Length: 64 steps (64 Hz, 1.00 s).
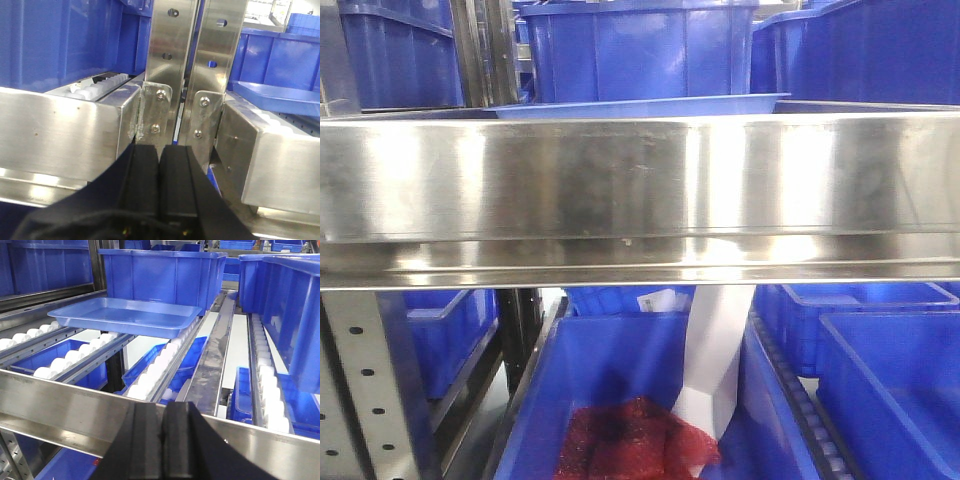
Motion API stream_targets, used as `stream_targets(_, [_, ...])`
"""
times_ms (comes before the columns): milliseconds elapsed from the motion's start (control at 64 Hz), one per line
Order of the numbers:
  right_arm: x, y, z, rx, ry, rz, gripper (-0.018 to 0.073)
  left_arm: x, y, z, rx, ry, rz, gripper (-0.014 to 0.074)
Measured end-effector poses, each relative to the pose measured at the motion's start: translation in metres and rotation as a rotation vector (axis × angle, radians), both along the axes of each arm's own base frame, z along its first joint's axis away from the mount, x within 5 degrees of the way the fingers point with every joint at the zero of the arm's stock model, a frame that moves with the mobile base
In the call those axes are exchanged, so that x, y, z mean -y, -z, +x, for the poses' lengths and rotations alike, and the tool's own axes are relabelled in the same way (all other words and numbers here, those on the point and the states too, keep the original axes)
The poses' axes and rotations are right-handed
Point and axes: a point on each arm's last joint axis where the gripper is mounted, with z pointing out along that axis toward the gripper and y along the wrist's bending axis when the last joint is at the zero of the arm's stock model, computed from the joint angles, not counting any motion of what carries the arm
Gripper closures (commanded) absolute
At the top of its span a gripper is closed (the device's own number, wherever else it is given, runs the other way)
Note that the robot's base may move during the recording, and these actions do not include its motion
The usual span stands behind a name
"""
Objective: Grab blue tray and place on right shelf
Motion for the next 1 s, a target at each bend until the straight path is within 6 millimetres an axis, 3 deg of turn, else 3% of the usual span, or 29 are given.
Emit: stream_targets(999, [0.0,0.0,0.0,0.0,0.0,0.0,0.0502,0.005,0.0047,-0.0001,-0.052,0.086,-0.002,0.0645])
